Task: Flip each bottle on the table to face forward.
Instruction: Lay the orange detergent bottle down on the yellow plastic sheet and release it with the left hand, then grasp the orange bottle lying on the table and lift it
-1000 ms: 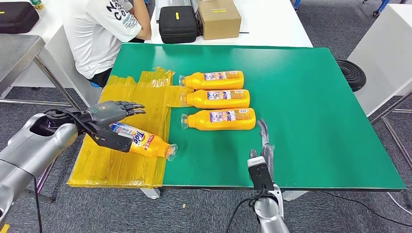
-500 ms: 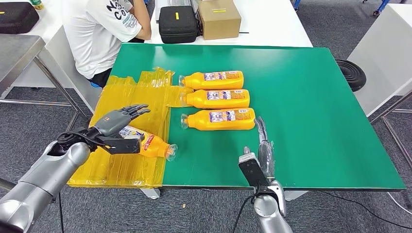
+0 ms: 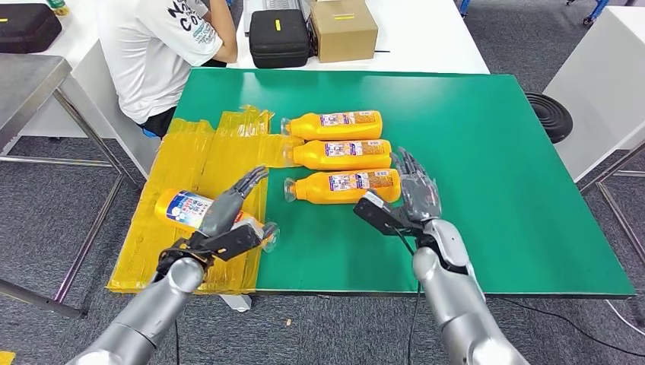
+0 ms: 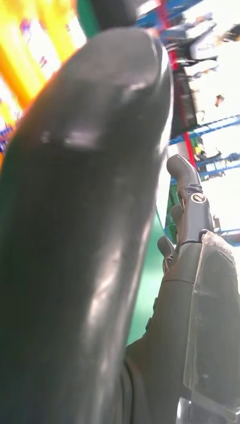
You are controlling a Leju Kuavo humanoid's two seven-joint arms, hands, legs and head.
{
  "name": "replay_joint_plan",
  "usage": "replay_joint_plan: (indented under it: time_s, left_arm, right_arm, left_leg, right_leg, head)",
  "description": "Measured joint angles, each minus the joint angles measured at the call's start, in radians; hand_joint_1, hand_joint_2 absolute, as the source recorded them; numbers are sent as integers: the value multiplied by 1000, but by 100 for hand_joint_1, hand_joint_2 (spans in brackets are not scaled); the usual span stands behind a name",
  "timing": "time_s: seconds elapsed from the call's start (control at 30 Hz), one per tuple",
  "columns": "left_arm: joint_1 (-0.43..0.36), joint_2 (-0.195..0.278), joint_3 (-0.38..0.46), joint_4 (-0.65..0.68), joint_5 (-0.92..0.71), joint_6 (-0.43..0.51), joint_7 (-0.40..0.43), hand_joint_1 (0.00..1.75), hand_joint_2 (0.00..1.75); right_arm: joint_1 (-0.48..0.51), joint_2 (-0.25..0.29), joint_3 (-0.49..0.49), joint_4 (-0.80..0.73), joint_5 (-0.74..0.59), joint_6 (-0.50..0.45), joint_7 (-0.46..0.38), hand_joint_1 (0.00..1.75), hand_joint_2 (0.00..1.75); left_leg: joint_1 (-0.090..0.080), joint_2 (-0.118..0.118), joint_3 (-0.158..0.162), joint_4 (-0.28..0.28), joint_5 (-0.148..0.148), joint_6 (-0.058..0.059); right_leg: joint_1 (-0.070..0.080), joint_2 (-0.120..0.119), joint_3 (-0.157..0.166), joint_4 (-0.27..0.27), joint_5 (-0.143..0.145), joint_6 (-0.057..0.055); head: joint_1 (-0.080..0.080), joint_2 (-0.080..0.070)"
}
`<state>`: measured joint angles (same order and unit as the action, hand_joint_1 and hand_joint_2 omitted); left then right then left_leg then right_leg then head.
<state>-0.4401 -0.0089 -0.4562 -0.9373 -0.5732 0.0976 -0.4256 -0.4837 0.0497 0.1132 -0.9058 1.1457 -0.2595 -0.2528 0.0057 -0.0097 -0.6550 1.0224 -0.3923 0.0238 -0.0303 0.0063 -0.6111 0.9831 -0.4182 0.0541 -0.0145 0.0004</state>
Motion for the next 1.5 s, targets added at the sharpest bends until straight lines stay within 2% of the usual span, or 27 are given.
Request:
replay_joint_plan:
  time_s: [0.2, 0.47, 0.77, 1.07, 1.23, 1.37, 1.5]
  left_arm:
    - [50, -31, 51, -14, -18, 12, 11, 0, 175]
    - [99, -35, 95, -62, -38, 12, 24, 0, 175]
    - [110, -38, 118, -91, -52, 10, 33, 0, 175]
    - [110, -40, 126, -91, -56, 7, 37, 0, 175]
    - [108, -41, 127, -89, -63, 4, 37, 0, 175]
    - [108, -41, 131, -88, -64, 5, 38, 0, 175]
    - [108, -41, 137, -88, -64, 5, 38, 0, 175]
  right_arm:
    - [-162, -13, 53, 227, 74, 62, 33, 0, 0]
    - [-269, 9, 112, 377, 101, 110, 41, 0, 0]
    - [-308, 50, 156, 448, 110, 159, 41, 0, 0]
    - [-325, 61, 179, 486, 114, 204, 43, 0, 0]
    - [-326, 57, 192, 509, 115, 223, 82, 0, 0]
    - [-327, 42, 193, 524, 110, 218, 123, 0, 175]
    - [-328, 26, 193, 536, 109, 213, 155, 0, 175]
  left_leg:
    - [2, 0, 0, 0, 1, 0]
    - [3, 0, -1, 0, 1, 0]
    - [3, 0, -1, 0, 1, 0]
    - [3, 0, -1, 0, 1, 0]
    - [3, 0, -1, 0, 1, 0]
    - [3, 0, -1, 0, 1, 0]
    - [3, -1, -1, 0, 1, 0]
  right_leg:
    - [2, 0, 0, 1, 0, 0]
    - [2, 0, -1, 1, 0, 0]
    - [2, -1, -1, 1, 0, 0]
    - [2, 0, -1, 1, 0, 0]
    - [2, 0, -1, 1, 0, 0]
    - [2, 0, -1, 1, 0, 0]
    - [1, -1, -1, 0, 0, 0]
  head:
    - [0, 0]
    - [0, 0]
    - [0, 0]
    - [0, 0]
    - [0, 0]
    - [0, 0]
    - [0, 0]
